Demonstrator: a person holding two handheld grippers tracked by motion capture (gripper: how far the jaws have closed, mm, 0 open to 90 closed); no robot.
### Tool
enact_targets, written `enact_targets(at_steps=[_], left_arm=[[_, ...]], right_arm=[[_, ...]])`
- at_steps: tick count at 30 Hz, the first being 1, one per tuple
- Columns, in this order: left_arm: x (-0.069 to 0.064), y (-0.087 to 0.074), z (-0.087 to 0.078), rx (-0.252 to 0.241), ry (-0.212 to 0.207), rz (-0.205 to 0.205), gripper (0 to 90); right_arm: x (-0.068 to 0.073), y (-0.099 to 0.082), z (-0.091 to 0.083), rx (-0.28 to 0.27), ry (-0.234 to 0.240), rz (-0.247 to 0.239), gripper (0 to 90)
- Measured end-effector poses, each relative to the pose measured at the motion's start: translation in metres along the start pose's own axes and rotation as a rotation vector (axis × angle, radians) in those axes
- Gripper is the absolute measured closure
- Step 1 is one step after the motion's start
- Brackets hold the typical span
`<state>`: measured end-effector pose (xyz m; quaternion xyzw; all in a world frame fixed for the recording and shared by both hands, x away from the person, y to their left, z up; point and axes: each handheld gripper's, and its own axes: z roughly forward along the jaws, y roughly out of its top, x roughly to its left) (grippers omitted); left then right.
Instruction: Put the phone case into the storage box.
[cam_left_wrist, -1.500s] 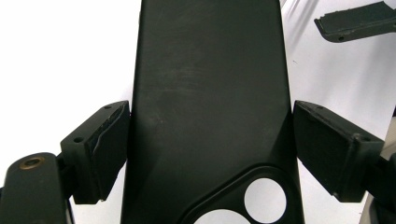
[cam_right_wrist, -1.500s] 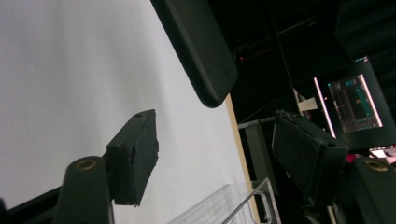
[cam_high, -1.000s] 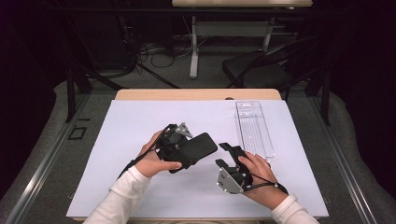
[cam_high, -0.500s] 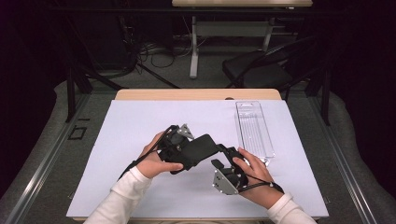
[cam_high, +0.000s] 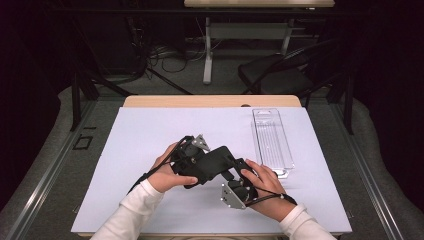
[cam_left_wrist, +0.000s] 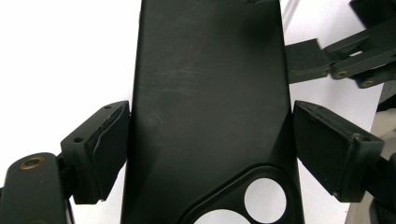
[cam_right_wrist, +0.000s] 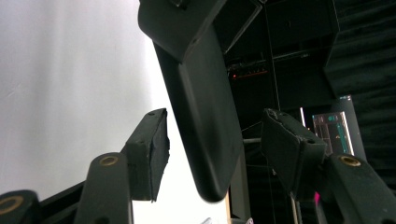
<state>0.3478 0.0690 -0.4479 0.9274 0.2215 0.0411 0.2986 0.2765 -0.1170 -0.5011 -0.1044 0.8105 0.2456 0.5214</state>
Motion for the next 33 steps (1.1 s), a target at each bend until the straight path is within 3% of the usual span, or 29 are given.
enact_targets(at_steps=[13,33], left_arm=[[-0.0061,0.0017,-0.0008,-0.007,-0.024,0.012,14.7],[-0.0089,0.0028,-0.0011,-0.012,-0.05,0.016,14.7]], right_arm=[[0.0015,-0.0007,0.0061,0.009,-0.042,-0.093,48.4],[0.0062,-0.0008,0.0098,0.001,-0.067,-0.172,57.9]])
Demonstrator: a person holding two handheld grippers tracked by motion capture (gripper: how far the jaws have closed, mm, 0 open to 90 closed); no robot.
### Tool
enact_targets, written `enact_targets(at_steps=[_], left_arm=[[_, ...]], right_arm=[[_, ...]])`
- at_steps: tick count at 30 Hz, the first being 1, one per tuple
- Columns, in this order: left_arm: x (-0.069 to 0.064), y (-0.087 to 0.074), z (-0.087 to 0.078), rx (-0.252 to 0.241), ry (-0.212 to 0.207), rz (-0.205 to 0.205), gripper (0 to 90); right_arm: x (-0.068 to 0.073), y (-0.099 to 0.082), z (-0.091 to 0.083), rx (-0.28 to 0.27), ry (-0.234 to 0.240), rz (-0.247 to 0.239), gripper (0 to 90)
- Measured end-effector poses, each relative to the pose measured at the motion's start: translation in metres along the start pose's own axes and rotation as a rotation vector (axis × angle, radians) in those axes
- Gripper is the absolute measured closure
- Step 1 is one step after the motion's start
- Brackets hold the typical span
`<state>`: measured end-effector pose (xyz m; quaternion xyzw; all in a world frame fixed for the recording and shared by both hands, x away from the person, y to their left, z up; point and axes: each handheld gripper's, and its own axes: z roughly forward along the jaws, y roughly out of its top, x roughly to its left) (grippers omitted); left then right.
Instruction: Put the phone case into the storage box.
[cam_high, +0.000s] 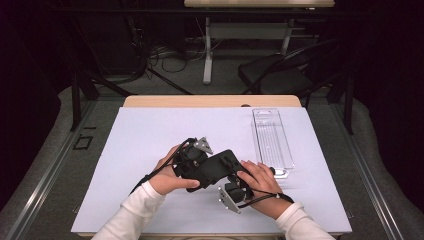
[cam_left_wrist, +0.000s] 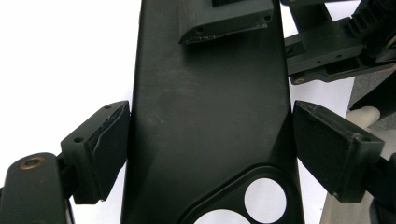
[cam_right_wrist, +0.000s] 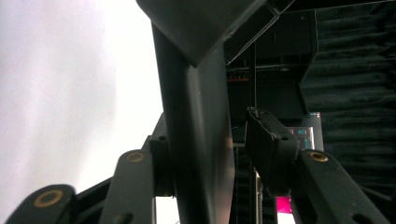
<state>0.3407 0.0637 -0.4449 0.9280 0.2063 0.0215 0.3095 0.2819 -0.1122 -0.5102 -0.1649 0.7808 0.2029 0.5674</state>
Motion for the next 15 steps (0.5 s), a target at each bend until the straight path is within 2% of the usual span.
enact_targets(at_steps=[2,5,8,15], left_arm=[[0.0001,0.0,0.0,0.0,0.0,-0.001,14.7],[0.0006,-0.0003,0.0002,0.0,-0.001,-0.004,14.7],[0.001,-0.0003,0.0004,0.002,-0.003,-0.005,14.7],[0.0013,-0.0004,0.0,-0.002,-0.009,-0.007,14.7]], right_arm=[[0.001,0.0005,0.0,0.005,-0.004,0.006,58.2],[0.0019,0.0006,0.0011,0.008,-0.007,-0.019,60.9],[0.0029,0.0001,0.0019,0.006,-0.011,-0.015,62.1],[0.0035,-0.0003,0.004,0.005,-0.022,-0.045,66.1]])
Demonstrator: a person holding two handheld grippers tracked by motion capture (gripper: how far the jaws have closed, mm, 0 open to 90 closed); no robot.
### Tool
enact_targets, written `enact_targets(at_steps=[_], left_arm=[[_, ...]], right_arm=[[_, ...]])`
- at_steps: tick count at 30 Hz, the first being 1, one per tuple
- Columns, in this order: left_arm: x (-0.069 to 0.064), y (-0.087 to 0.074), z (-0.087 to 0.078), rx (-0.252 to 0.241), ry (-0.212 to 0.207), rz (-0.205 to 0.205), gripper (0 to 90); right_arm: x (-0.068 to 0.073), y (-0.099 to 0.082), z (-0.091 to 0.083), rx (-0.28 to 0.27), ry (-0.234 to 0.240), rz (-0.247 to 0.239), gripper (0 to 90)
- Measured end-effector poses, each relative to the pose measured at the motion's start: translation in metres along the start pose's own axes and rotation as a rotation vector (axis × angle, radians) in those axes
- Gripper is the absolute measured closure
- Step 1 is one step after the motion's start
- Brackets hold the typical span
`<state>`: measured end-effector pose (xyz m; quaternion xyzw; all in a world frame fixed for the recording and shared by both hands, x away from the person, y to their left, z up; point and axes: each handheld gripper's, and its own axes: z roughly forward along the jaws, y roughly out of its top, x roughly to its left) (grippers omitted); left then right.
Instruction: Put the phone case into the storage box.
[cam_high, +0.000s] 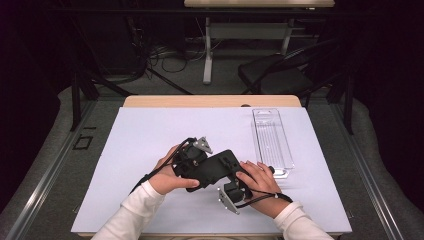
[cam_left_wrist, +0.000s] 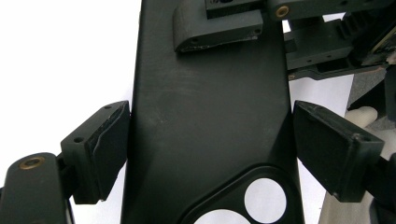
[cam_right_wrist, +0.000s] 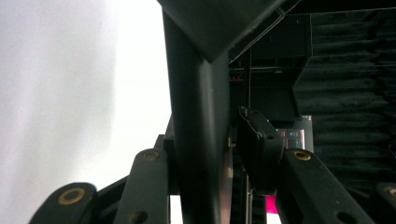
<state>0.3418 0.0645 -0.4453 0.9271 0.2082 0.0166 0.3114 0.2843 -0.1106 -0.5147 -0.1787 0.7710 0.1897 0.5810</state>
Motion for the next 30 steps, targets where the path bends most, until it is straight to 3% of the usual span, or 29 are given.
enact_targets(at_steps=[9,17,30], left_arm=[[0.0011,-0.0002,-0.0006,-0.002,-0.007,-0.005,14.7],[0.0024,-0.0005,-0.0008,-0.005,-0.014,-0.014,14.7],[0.0065,-0.0018,0.0001,-0.014,-0.049,-0.056,14.7]], right_arm=[[0.0015,0.0005,0.0023,0.012,-0.014,-0.033,70.4],[0.0015,0.0006,0.0024,0.014,-0.023,-0.033,74.8],[0.0034,0.0007,0.0024,0.016,-0.045,-0.042,80.1]])
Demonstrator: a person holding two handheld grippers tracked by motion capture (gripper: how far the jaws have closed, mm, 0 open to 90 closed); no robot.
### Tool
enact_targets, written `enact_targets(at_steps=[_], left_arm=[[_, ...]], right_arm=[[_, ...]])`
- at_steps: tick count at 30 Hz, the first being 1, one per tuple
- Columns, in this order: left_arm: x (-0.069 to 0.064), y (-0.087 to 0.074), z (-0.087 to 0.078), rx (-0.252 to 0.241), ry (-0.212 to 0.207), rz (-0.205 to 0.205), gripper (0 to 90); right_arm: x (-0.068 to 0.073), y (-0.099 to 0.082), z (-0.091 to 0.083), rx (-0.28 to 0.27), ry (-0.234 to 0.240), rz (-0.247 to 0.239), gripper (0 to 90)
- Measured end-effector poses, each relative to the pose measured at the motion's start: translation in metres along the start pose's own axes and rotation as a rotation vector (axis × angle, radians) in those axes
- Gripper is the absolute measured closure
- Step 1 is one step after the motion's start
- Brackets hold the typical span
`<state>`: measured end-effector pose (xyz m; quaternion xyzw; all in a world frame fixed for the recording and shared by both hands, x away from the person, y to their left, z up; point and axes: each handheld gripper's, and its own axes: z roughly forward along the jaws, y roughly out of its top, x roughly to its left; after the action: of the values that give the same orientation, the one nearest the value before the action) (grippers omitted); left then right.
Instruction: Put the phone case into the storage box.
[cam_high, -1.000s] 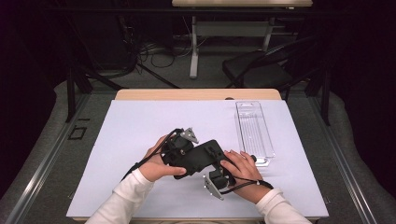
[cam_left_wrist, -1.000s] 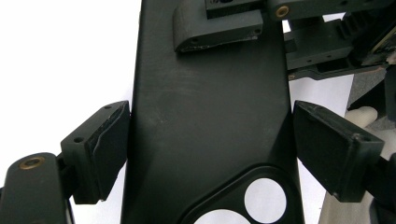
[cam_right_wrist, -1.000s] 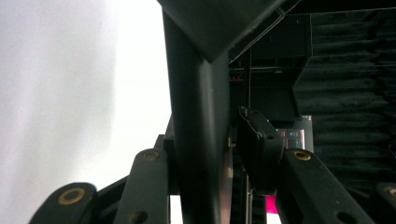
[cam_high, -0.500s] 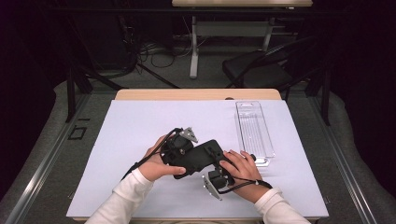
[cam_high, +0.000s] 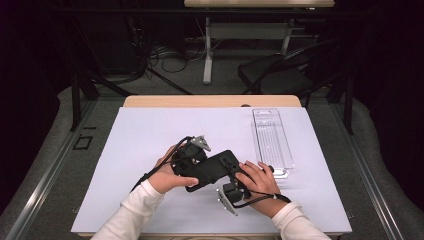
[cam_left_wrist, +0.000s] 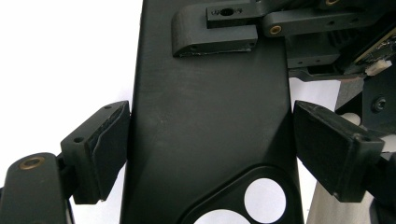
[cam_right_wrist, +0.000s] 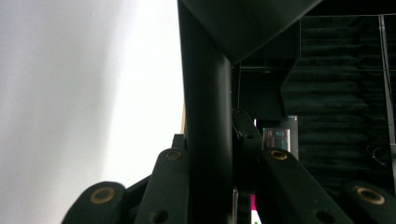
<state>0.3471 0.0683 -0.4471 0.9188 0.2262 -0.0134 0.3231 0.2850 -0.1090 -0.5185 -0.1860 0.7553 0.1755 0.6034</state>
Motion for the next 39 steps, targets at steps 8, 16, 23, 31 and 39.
enact_targets(at_steps=[8,16,23,31,39], left_arm=[[0.0024,-0.0007,-0.0001,-0.007,-0.017,-0.023,14.6],[0.0057,-0.0012,-0.0002,-0.008,-0.039,-0.04,14.5],[0.0072,-0.0018,-0.0015,-0.009,-0.051,-0.054,14.4],[0.0081,-0.0021,-0.0013,-0.012,-0.052,-0.056,14.0],[0.0085,-0.003,-0.0006,-0.01,-0.057,-0.064,13.6]], right_arm=[[0.0017,-0.0001,0.0008,-0.002,-0.022,0.006,82.7],[0.0032,-0.0002,0.0015,-0.005,-0.045,0.013,84.6],[0.0038,0.0002,0.0016,-0.01,-0.068,0.011,85.2],[0.0051,-0.0001,0.0027,-0.014,-0.069,0.015,85.6],[0.0058,0.0,0.0027,-0.015,-0.071,0.012,85.6]])
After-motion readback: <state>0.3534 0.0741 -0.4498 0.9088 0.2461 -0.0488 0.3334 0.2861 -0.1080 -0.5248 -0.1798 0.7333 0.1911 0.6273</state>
